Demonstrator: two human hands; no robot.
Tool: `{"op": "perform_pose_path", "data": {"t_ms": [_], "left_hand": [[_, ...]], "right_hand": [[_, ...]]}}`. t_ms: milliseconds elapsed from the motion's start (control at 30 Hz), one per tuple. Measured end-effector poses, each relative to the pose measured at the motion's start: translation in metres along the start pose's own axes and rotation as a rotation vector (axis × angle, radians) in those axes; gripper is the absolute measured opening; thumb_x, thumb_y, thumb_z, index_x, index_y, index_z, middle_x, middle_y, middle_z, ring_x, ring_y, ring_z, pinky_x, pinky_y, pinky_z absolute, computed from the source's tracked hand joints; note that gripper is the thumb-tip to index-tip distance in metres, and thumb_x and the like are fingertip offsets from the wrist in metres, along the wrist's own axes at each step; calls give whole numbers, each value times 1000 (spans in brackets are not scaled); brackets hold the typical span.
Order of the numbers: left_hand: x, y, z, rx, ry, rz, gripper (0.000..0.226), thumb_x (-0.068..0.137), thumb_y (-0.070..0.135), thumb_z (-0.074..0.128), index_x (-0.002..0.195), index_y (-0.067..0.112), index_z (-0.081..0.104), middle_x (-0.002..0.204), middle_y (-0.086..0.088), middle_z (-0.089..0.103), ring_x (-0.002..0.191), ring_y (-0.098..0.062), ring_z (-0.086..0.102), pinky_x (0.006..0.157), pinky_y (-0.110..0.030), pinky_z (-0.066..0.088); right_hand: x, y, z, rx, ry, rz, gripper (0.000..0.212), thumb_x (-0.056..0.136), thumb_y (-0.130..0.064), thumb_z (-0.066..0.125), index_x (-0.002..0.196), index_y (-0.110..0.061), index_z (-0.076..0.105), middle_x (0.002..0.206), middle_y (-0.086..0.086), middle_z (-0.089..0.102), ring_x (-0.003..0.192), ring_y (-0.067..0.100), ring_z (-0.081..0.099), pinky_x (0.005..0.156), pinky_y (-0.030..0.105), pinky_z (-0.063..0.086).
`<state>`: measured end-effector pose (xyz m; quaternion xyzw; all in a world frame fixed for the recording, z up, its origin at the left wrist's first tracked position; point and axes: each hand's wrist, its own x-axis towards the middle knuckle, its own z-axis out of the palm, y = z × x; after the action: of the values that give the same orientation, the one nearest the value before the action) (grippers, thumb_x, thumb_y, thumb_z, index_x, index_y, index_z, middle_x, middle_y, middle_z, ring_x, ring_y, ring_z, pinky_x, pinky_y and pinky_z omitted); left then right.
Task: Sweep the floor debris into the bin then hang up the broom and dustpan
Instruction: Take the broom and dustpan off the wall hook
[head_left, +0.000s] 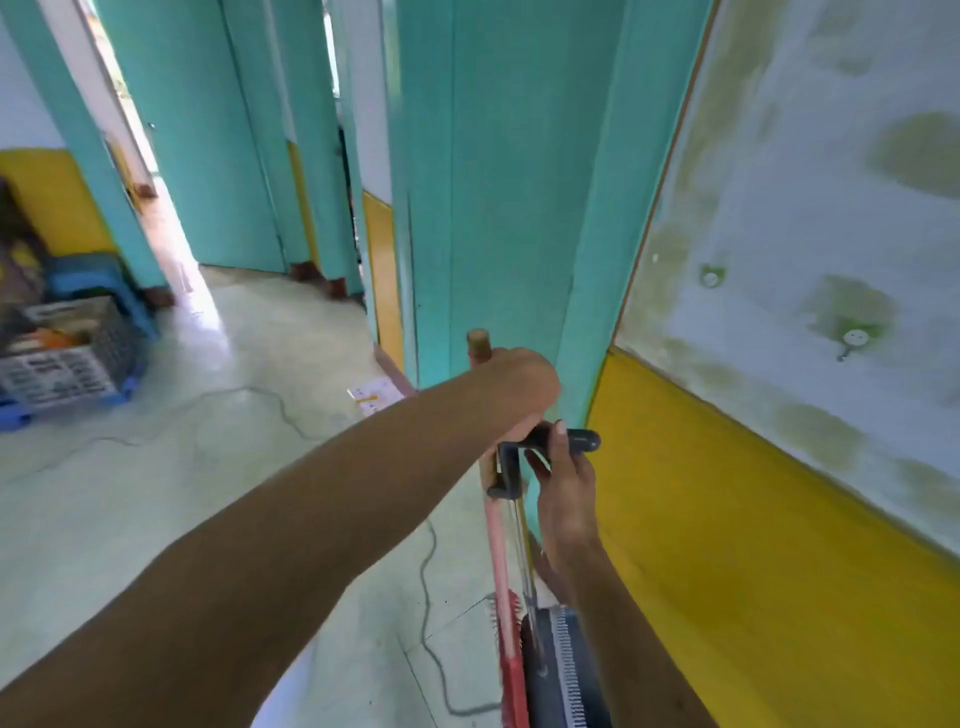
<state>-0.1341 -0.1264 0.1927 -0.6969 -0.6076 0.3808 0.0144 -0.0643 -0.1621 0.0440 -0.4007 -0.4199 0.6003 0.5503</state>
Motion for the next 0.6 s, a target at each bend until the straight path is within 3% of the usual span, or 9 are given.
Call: {"op": "perform_pose_path", "data": {"t_ms": [67,133,167,233,300,367,433,533,600], "left_hand": [[-18,0,36,-69,131,43,44,77,15,71,38,14,49,45,-1,47,48,-18,43,50,-30,36],[-29,0,75,-153,247,70,38,80,10,66,50,14,43,55,0,38,60,-25,47,61,-35,39],[-35,3,95,-200,237,82,29,84,9,61,58,13,49,58,-1,39,70,-27,50,64,-36,38],[-55,11,130,-355,194,38,18,94,13,49,99,8,65,75,-7,55,94,-33,58,68,-35,36],[-77,13,159,-455,85,-73,33,99,18,39,123,4,58,109,-15,64,115,-35,56,88,-44,37],[-102,11,192,-457,-149,-180,26,98,16,48,117,5,60,116,-15,58,123,-37,50,102,-53,34],[-128,6,236,-393,-429,-266,14,96,19,54,99,7,61,114,-8,55,126,-34,47,103,-51,37],[-179,13,305,-533,-621,-405,38,98,31,49,135,22,50,144,-1,44,133,-32,42,98,-45,38],[-212,29,341,-641,-673,-504,44,98,33,49,140,26,44,141,0,45,130,-30,44,84,-38,35]], "right_hand": [[-6,16,31,190,201,167,28,101,-34,51,98,-11,67,91,6,77,75,15,74,58,28,56],[-16,27,55,175,240,249,27,103,-24,46,90,-4,60,62,10,67,44,14,65,37,25,49],[-26,37,65,117,231,283,30,104,-22,42,85,-3,57,56,11,59,37,14,59,34,24,46],[-55,55,82,39,157,287,31,106,-20,37,85,-4,52,61,10,52,44,20,57,47,29,48],[-74,73,97,-35,58,256,15,104,-20,40,97,-10,49,72,4,51,57,20,53,57,30,44],[-74,75,105,-78,182,288,24,103,-28,42,87,-12,50,67,2,49,52,16,47,50,27,39],[-63,74,101,-8,236,385,34,102,-33,42,75,-13,49,62,3,47,47,17,42,46,27,36],[-64,89,93,-125,4,540,29,99,-29,41,77,-10,47,63,3,42,48,18,41,50,28,32],[-84,107,97,-230,-175,618,30,96,-28,47,69,-15,42,57,1,38,34,14,34,46,26,25]]}}
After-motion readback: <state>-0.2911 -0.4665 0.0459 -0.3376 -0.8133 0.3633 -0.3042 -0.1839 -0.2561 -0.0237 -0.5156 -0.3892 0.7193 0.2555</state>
